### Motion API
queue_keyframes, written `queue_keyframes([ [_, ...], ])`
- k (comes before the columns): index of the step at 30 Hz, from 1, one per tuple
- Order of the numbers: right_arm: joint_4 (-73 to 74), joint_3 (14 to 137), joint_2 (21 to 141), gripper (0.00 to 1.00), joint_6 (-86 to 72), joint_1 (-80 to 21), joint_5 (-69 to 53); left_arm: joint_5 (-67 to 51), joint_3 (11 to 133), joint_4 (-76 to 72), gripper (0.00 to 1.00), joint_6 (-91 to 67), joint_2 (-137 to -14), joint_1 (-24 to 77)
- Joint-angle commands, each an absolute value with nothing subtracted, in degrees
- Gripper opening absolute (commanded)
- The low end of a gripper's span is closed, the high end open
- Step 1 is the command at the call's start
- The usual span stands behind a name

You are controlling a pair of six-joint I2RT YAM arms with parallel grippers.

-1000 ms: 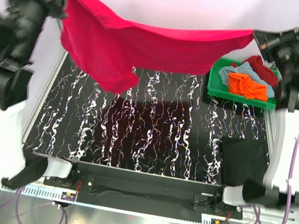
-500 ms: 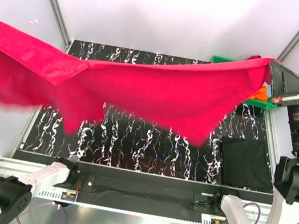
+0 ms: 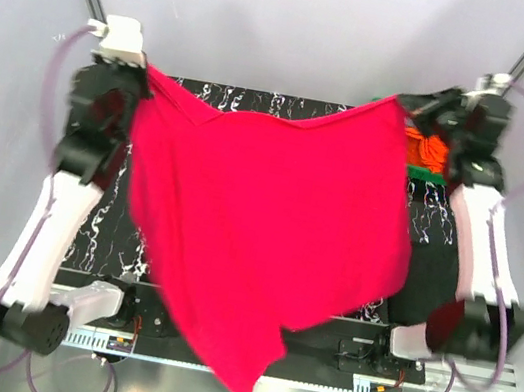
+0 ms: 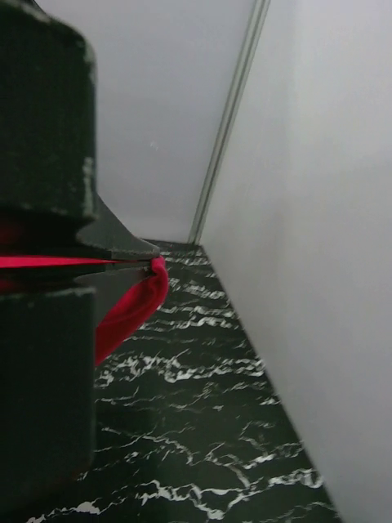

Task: Fold and stack the t-shirts
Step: Flatten the tshirt out

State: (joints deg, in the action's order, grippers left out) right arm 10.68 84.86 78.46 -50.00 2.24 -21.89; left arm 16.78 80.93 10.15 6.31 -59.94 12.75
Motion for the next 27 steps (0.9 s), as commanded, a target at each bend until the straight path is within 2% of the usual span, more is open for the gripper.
queue_keyframes([
  [1,3.96,87.95,89.68,0.00,-46.77,-2.45,-22.50,20.32,73.14,-2.00,0.00,9.67,-64.32,5.74],
  [3,2.82,91.83,96.73,0.00,-45.71,-4.73,-22.32,17.85,69.80,-6.92,0.00,7.39,-70.90,2.74],
  [4,2.46,96.72,104.34,0.00,-45.62,-5.09,-22.76,17.06,70.05,-7.73,0.00,7.03,-73.36,1.77],
  [6,2.29,102.63,112.11,0.00,-45.53,-5.80,-22.68,18.71,70.92,-10.96,0.00,6.33,-81.16,0.36],
  [10,3.07,123.15,133.26,0.00,-47.10,-6.50,-23.73,14.61,79.17,-7.65,0.00,1.77,-93.75,-2.37],
  [16,8.35,146.74,151.32,0.00,-47.20,-6.50,-24.52,9.50,87.27,-5.36,0.00,-4.12,-104.14,-2.64],
  [22,8.26,148.36,153.72,0.00,-45.44,-6.07,-23.03,5.64,89.39,-3.16,0.00,-9.40,-106.70,-2.72],
  [27,8.26,146.95,151.71,0.00,-45.96,-5.63,-24.17,3.08,90.53,-1.32,0.00,-12.04,-103.64,-2.64],
])
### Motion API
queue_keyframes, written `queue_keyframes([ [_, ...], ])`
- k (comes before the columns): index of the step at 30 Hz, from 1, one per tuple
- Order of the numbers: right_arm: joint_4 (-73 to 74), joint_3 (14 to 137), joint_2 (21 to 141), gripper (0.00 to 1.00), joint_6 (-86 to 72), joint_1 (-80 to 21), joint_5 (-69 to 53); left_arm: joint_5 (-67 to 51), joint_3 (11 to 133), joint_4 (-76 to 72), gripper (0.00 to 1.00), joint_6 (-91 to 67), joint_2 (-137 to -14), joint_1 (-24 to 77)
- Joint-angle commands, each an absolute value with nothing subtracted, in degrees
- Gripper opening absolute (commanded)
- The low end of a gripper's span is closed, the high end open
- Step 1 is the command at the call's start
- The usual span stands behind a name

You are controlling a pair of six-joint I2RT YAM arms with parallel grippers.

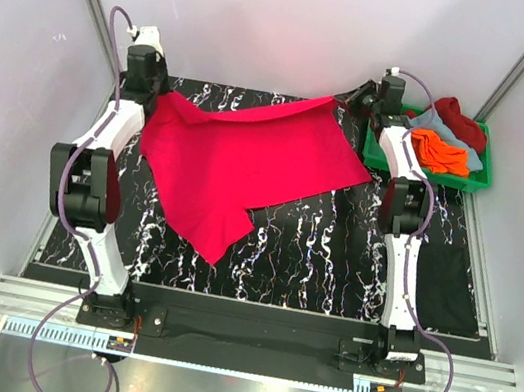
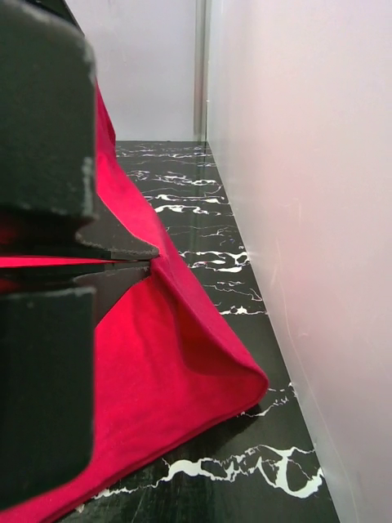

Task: Fold and stack the t-shirts
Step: Flatten the tshirt out

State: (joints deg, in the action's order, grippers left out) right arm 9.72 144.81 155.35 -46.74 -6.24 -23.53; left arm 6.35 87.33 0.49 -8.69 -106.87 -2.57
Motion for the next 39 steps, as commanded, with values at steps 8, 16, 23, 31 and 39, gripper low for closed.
queue_keyframes([
  [8,8.26,142.31,136.16,0.00,-46.23,-6.33,-25.93,-3.25,96.84,1.22,0.00,-13.98,-89.49,-0.27],
  [16,6.69,125.90,108.07,0.00,-43.77,-6.77,-23.82,-3.00,96.33,6.93,0.00,-13.54,-65.15,1.32],
  [23,0.97,108.56,83.52,0.00,-45.17,-6.85,-22.41,2.02,102.90,17.56,0.00,-8.10,-48.09,1.41],
  [31,1.84,98.71,67.07,0.00,-47.55,-7.12,-22.50,7.98,112.67,25.57,0.00,-4.93,-39.64,2.63],
  [39,0.62,89.85,70.30,0.00,-49.74,-7.21,-22.85,14.15,101.80,26.02,0.00,-1.06,-42.53,6.06],
])
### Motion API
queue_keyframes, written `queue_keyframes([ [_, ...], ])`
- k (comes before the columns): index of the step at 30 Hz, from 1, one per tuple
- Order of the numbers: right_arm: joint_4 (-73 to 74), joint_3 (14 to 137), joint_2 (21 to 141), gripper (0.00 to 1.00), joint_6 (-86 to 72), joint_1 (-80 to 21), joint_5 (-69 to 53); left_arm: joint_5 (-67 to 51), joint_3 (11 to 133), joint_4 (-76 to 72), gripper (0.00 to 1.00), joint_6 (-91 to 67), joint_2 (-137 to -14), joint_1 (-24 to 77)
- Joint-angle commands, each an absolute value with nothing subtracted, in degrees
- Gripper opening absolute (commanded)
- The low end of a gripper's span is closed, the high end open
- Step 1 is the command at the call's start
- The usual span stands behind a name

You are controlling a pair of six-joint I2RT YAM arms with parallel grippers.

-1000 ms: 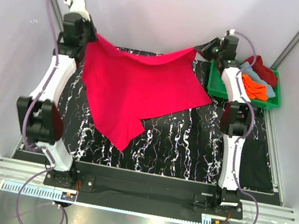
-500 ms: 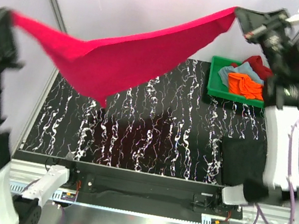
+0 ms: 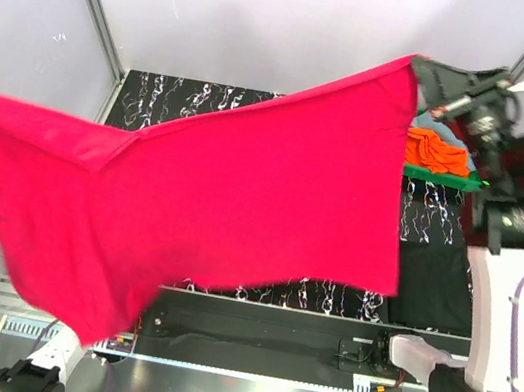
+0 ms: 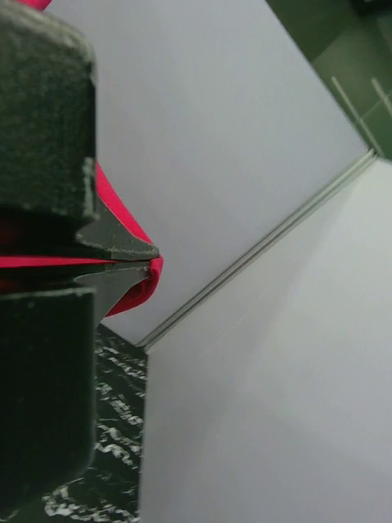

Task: Fold and stack the t-shirts
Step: Flatten the tshirt out

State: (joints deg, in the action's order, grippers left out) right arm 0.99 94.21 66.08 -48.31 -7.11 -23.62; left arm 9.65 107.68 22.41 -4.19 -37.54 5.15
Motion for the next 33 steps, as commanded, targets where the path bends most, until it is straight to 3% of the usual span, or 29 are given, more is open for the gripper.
queue_keyframes([
  [1,0.44,88.95,71.27,0.00,-49.92,-7.21,-22.68,14.41,97.51,25.23,0.00,-0.45,-43.06,5.98],
  [11,-13.51,82.53,93.84,0.00,-45.27,-8.44,-22.67,20.21,64.88,2.04,0.00,5.71,-54.12,4.57],
  [16,-17.05,89.72,114.05,0.00,-43.85,-8.44,-23.82,19.60,58.63,-7.28,0.00,3.43,-72.45,2.99],
  [21,-14.16,103.41,129.96,0.00,-42.72,-8.70,-26.45,18.46,64.84,-10.72,0.00,1.32,-91.71,1.41],
  [26,-9.50,111.79,137.01,0.00,-39.91,-8.70,-25.67,18.46,72.76,-7.03,0.00,-1.39,-101.14,0.09],
  [30,-8.79,112.94,137.38,0.00,-37.62,-8.70,-22.77,17.83,76.72,-4.93,0.00,-4.12,-103.36,0.09],
  [33,-8.79,112.94,137.11,0.00,-36.74,-8.61,-20.39,26.52,77.34,-1.51,0.00,-8.24,-101.26,0.09],
])
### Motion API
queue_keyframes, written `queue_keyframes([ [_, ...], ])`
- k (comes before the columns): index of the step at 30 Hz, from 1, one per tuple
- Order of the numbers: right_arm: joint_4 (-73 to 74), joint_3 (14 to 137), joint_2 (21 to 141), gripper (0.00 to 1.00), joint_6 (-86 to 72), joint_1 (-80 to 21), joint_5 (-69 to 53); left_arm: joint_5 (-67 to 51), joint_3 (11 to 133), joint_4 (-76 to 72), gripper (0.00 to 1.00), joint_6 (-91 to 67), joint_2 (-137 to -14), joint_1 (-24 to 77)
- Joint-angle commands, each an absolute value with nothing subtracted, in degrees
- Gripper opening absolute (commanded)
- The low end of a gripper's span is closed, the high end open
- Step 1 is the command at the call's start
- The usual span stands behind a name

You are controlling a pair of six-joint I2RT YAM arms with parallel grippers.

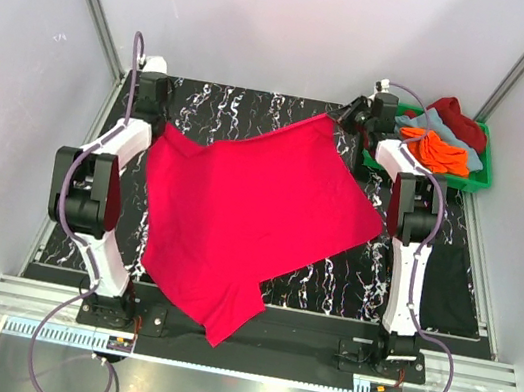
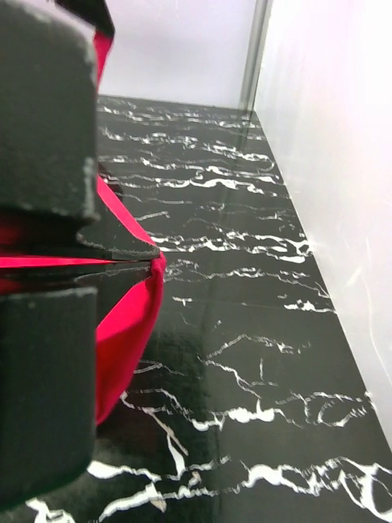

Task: Fold and stack the t-shirts
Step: Flatten the tshirt out

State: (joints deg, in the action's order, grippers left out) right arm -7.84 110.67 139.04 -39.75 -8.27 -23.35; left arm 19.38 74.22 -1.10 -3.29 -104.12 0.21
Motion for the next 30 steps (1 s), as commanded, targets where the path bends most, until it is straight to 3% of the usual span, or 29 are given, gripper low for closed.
queue_keyframes([
  [1,-8.01,113.37,137.37,0.00,-36.56,-8.61,-20.39,28.81,77.34,-0.19,0.00,-9.22,-100.29,0.09],
  [8,-7.47,113.30,136.68,0.00,-37.44,-8.70,-19.52,46.73,70.15,3.43,0.00,-10.55,-81.23,2.19],
  [13,-8.53,110.57,135.27,0.00,-38.14,-8.61,-17.23,42.64,62.85,-3.40,0.00,-9.42,-74.00,3.69],
  [15,-8.53,110.57,135.44,0.00,-38.58,-8.61,-17.31,34.75,62.31,-7.01,0.10,-7.22,-76.19,3.00],
  [18,-9.05,110.65,136.05,0.00,-39.90,-8.61,-16.88,22.00,69.50,-3.19,0.13,-5.37,-87.41,1.85],
  [19,-9.05,111.00,136.40,0.00,-40.42,-8.70,-16.44,20.41,72.65,-0.55,0.03,-4.49,-90.76,1.76],
  [24,-8.96,116.62,141.23,0.00,-41.04,-8.61,-17.05,32.60,91.21,11.85,0.00,-4.66,-108.95,0.44],
  [29,-5.38,130.02,150.09,0.00,-41.57,-8.79,-17.31,32.51,95.97,13.18,0.00,-3.78,-112.85,0.09],
  [30,-1.71,133.21,151.68,0.00,-41.31,-8.70,-18.01,32.17,95.54,13.53,0.05,-4.21,-111.20,0.09],
])
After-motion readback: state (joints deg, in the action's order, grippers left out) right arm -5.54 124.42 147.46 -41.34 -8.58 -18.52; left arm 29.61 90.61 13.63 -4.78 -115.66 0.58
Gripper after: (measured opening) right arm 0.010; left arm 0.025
